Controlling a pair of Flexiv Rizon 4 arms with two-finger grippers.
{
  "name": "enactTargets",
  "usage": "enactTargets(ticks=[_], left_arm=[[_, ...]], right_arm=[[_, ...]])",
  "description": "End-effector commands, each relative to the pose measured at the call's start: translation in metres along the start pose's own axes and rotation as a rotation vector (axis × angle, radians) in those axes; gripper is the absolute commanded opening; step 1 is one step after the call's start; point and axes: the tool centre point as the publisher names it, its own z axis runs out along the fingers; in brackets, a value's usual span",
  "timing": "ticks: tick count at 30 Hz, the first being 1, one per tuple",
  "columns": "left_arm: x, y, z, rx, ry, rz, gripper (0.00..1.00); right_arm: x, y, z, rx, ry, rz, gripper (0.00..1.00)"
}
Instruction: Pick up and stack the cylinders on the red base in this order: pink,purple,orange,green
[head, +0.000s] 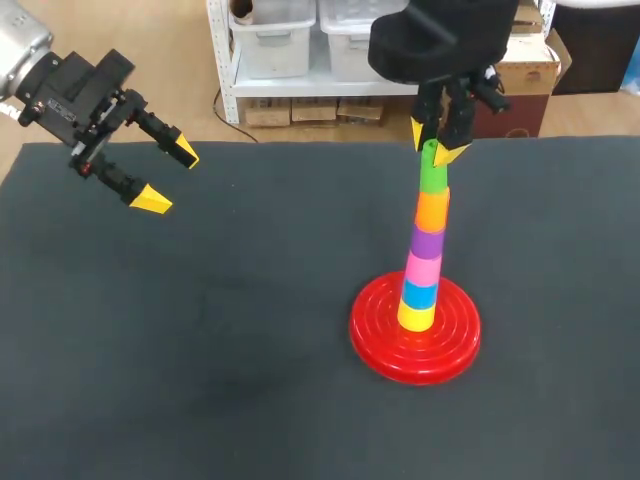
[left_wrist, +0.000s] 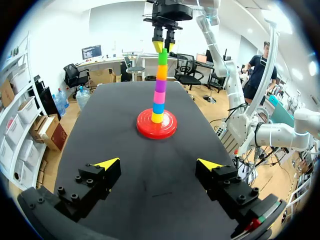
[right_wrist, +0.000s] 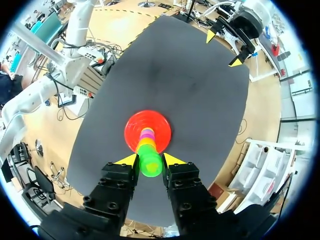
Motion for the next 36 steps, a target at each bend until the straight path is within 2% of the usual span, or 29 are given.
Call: enactTargets(ticks=[1, 6, 17, 28, 36], left_arm=[[0.001, 0.002, -0.001, 0.005, 0.001, 0.001, 1.0], [0.001, 0.002, -0.001, 0.005, 0.001, 0.001, 1.0], [0.001, 0.002, -0.001, 0.005, 0.001, 0.001, 1.0], [0.001, 0.002, -0.001, 0.005, 0.001, 0.001, 1.0], [0.001, 0.002, -0.001, 0.005, 0.001, 0.001, 1.0]], right_arm=[[0.002, 0.008, -0.003, 0.012, -0.003, 0.004, 0.0], [0.002, 0.011, -0.006, 0.017, 0.004, 0.004, 0.0], [0.0, 0.007, 0.005, 0.012, 0.0, 0.011, 0.0], [0.0, -0.004, -0.006, 0.044, 0.011, 0.005, 0.0], [-0.002, -0.002, 0.002, 0.015, 0.004, -0.002, 0.0]])
